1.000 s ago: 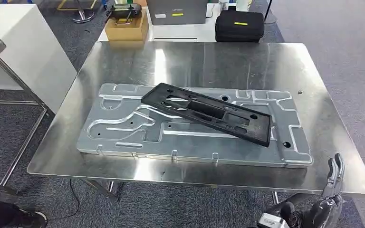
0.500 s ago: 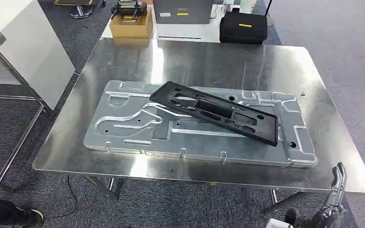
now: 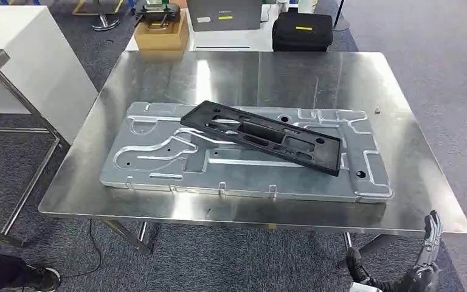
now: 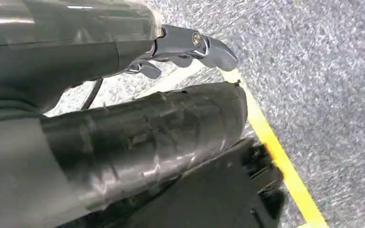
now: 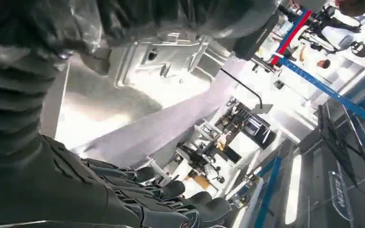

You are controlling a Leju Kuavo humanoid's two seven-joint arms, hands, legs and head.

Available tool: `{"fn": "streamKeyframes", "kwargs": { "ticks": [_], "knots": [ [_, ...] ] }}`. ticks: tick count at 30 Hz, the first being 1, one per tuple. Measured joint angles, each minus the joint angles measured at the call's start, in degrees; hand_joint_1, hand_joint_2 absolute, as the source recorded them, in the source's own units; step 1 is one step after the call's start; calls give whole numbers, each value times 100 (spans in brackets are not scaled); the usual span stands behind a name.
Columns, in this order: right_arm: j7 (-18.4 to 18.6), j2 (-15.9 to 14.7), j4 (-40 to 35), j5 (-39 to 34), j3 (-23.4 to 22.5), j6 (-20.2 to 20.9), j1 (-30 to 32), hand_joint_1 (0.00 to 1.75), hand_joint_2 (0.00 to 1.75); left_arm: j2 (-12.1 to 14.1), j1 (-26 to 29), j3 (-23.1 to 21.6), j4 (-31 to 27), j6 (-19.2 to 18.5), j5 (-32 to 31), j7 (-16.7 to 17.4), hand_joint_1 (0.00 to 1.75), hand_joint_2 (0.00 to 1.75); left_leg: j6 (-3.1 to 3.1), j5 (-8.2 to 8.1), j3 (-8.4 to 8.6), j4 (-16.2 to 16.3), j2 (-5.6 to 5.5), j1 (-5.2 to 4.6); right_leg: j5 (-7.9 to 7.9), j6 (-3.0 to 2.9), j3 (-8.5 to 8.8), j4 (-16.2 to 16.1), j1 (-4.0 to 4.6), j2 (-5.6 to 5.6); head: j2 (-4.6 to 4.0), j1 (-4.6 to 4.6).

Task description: Take the parts from the cabinet and place them on the table.

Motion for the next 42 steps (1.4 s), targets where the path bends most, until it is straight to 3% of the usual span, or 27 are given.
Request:
{"fn": "streamKeyframes", "kwargs": {
  "ticks": [1, 3, 4, 6, 7, 8, 9, 12, 13, 15, 17, 19, 21, 22, 23, 26, 27, 28, 30, 31, 32, 33, 35, 37, 38, 39, 42],
  "knots": [
    [0, 0, 0, 0, 0, 4, 0, 0, 175, 0, 1, 6, 0, 0, 2, -2, 0, 0, -4, -184, -123, 381, 0, 0, 27, -5, -44, 3, 13, -3, 0, 0],
    [0, 0, 0, -4, 0, 17, 9, 0, 175, 0, 1, 22, 0, -11, 11, -9, 0, 0, 14, -163, -52, 487, 0, -1, 84, -3, -128, 16, 33, -6, 0, 0],
    [0, 0, 0, -9, 0, 20, 9, 0, 175, 0, 1, 24, 0, -11, 11, -13, 0, 0, 31, -53, 92, 283, 0, -3, 102, 0, -156, 24, 37, -6, 0, 0],
    [0, 0, 0, -11, 0, 26, 9, 0, 175, 0, -7, 28, 0, -11, 11, -26, 0, 0, 115, 390, 834, -850, 0, -25, 150, 25, -209, 50, 39, 2, 0, -2],
    [0, 0, 0, -11, 0, 26, 11, 0, 175, 2, -23, 28, 0, -11, 11, -28, 0, 0, 149, 306, 979, -1189, 0, -48, 174, 50, -213, 53, 36, -1, 0, -2],
    [0, 0, 0, -11, 0, 24, 11, 0, 175, 2, -24, 28, 0, -11, 9, -35, 0, 0, 151, 394, 962, -1187, 1, -79, 194, 84, -217, 56, 46, -6, 0, 4],
    [0, -2, 0, -11, 0, 24, 8, 0, 0, 0, -26, 28, 0, -9, 9, -37, 0, 0, 162, 402, 942, -1171, 1, -80, 217, 118, -228, 55, 33, -8, 0, -4],
    [0, -9, -2, -28, -2, 31, 16, 0, 0, 0, -6, 33, 0, -2, 0, -28, 0, 0, 250, 535, 894, -1244, 2, -74, 317, 240, -228, 12, 49, -4, 0, 4],
    [-2, -20, 0, -28, -4, 35, 19, 0, 0, -13, -19, 33, 0, -2, -2, -31, 0, 0, 277, 609, 890, -1281, 49, -52, 197, 244, -279, 101, 16, 17, 0, 0],
    [-9, -26, 0, -44, -9, 42, 28, 0, 0, -15, -39, 33, 0, -15, -2, -31, 0, 0, 377, 701, 770, -1299, 52, -59, -471, 281, -510, 749, 14, 25, 0, 9],
    [-18, -26, 0, -42, -9, 42, 29, 0, 0, -15, -26, 33, 0, -15, -2, -31, 0, 0, 362, 777, 650, -1271, 59, -68, -896, 316, -710, 1520, 1, 24, 0, 7],
    [-17, -26, 0, -26, -9, 41, 29, 0, 0, -13, -23, 33, 0, -18, 0, -31, 0, 0, 344, 841, 507, -1221, 60, -69, -739, 339, -547, 1547, -27, 22, 0, 7],
    [-17, -26, 0, -2, -9, 42, 24, 0, 0, -15, -23, 33, 0, -18, 7, -31, 0, 0, 316, 881, 402, -1159, 52, -66, -374, 336, 73, 671, -50, 20, 0, 7],
    [-15, -26, 0, 7, -9, 42, 20, 0, 0, -15, -23, 33, 0, -18, 11, -31, 0, 0, 294, 895, 363, -1112, 48, -65, -302, 323, 430, 131, -59, 21, 0, 9],
    [-5, -26, 0, 9, -9, 41, 10, 0, 0, -15, -22, 35, 0, -15, 13, -31, 0, 0, 265, 912, 313, -1083, 46, -88, -437, 293, 549, -119, -31, 26, 0, 7],
    [9, -33, -2, 11, -13, 42, 26, 0, 0, -15, -31, 37, 0, -15, 17, -31, 0, 0, 153, 998, 304, -1082, 43, -71, -337, 189, 448, -88, 28, 33, 0, 0],
    [13, -33, 0, 11, -13, 42, 28, 0, 0, -15, -15, 37, 0, -15, 22, -31, 0, 0, 112, 1032, 287, -1084, 36, -87, -283, 130, 411, -126, -7, 33, 0, 4],
    [20, -33, -2, 7, -13, 42, 29, 0, 0, -13, -18, 42, 0, -13, 42, -24, 0, 0, 79, 912, 254, -997, 21, -53, -222, 78, 370, -145, -28, 6, 0, 7],
    [22, -37, -2, -18, -22, 42, 41, 0, 0, -13, -9, 44, 0, -11, 55, -22, 0, 0, 34, 309, 46, -472, 16, -39, -135, 4, 258, -144, -21, 5, 0, -11],
    [20, -37, -2, -28, -22, 44, 56, 0, 0, -13, -3, 44, 0, -11, 57, -22, 0, 0, 17, 21, -70, -57, 16, -31, -92, 6, 203, -142, -13, 0, 0, -7],
    [18, -37, 0, -46, -24, 44, 62, 0, 0, -13, -3, 44, 0, -11, 61, -24, 0, 0, 8, -178, -171, 355, 16, -25, -43, 5, 137, -137, -1, -5, 0, -9],
    [18, -37, 0, -57, -28, 48, 66, 0, 0, -13, -4, 44, 0, -11, 61, -24, 0, 0, 5, -203, -187, 593, 16, -20, 4, 4, 68, -127, 8, -12, 0, -9],
    [15, -37, 0, -66, -42, 52, 74, 0, 0, -13, -4, 48, 0, -9, 61, -24, 0, 0, 28, 124, 146, 297, 15, -21, 85, 16, -63, -92, 12, -15, 0, -9],
    [2, -37, 0, -92, -46, 59, 76, 0, 0, -11, -11, 48, 0, -9, 61, -26, 0, 0, 78, 439, 808, -663, 15, -22, 135, 39, -152, -41, 12, -9, 0, -9],
    [-13, -35, 0, -105, -48, 81, 79, 0, 0, -9, -24, 48, 0, -4, 61, -26, 0, 0, 107, 334, 1075, -1127, 11, -33, 161, 63, -181, -16, 16, -8, 0, -11],
    [-24, -35, 0, -116, -52, 98, 82, 0, 0, -9, -28, 50, 0, 0, 61, -33, 0, 0, 116, 325, 1161, -1286, 7, -63, 197, 102, -203, -11, 28, -11, 0, -4],
    [-70, -26, 0, -138, -65, 140, 86, 0, 0, -9, -11, 59, 0, 0, 63, -31, 0, 0, 190, 411, 1065, -1279, 8, -89, 323, 202, -205, -48, 8, -15, 0, -7]
  ]
}}
